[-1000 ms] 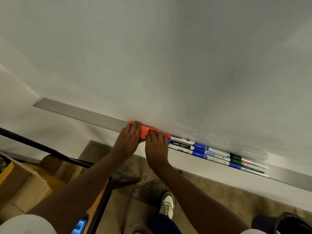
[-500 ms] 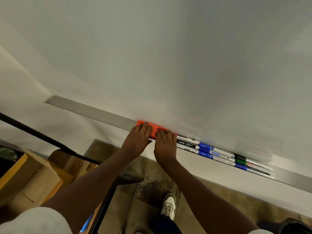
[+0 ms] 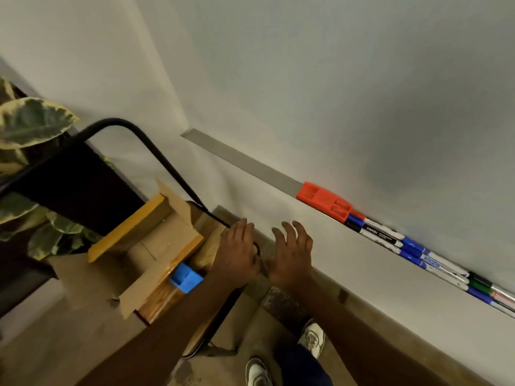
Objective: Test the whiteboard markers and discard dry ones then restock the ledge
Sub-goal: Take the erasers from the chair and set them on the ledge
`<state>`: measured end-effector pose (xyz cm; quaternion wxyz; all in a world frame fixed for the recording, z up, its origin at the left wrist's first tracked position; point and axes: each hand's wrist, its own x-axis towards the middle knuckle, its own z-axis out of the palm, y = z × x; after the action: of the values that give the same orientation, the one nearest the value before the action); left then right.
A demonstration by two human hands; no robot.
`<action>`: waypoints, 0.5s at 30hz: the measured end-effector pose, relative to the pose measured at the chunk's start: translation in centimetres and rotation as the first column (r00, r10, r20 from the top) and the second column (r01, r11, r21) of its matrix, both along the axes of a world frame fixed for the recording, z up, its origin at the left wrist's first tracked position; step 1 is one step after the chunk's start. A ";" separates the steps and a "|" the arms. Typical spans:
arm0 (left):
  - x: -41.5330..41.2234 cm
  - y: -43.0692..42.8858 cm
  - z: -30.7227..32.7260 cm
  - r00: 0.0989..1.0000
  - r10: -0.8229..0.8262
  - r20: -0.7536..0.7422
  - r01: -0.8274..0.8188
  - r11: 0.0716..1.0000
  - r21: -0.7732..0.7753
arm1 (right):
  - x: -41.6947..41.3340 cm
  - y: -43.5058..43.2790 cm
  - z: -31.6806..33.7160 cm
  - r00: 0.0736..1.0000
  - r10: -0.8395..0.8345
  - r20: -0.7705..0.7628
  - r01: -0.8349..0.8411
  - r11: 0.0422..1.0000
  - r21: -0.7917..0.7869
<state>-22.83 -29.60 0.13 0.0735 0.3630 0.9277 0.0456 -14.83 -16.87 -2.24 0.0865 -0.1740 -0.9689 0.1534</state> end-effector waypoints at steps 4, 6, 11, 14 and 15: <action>0.7 -7.4 -1.5 0.998 0.058 0.007 -0.057 0.994 -0.095 | -0.4 -5.5 -1.0 0.986 0.121 0.116 -0.116 0.992 -0.049; 1.0 -10.4 -2.2 0.998 0.069 0.014 -0.066 0.988 -0.138 | -0.6 -7.9 -1.4 0.967 0.180 0.180 -0.173 0.983 -0.055; 0.8 -15.7 -3.9 0.999 0.011 0.042 0.003 0.949 -0.317 | -0.3 -12.0 -2.8 0.917 0.316 0.245 -0.321 0.947 -0.021; 0.6 -16.7 -4.4 0.999 -0.016 0.040 0.030 0.926 -0.376 | -0.2 -13.5 -3.2 0.885 0.365 0.289 -0.376 0.927 -0.019; 0.4 -16.9 -4.6 0.998 -0.005 0.055 0.026 0.919 -0.393 | -0.1 -13.8 -3.3 0.877 0.378 0.298 -0.390 0.921 -0.020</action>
<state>-22.39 -46.45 -4.43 0.1701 0.3469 0.9127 -0.1328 -14.92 -30.72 -5.55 -0.0881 0.0024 -0.9888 0.1202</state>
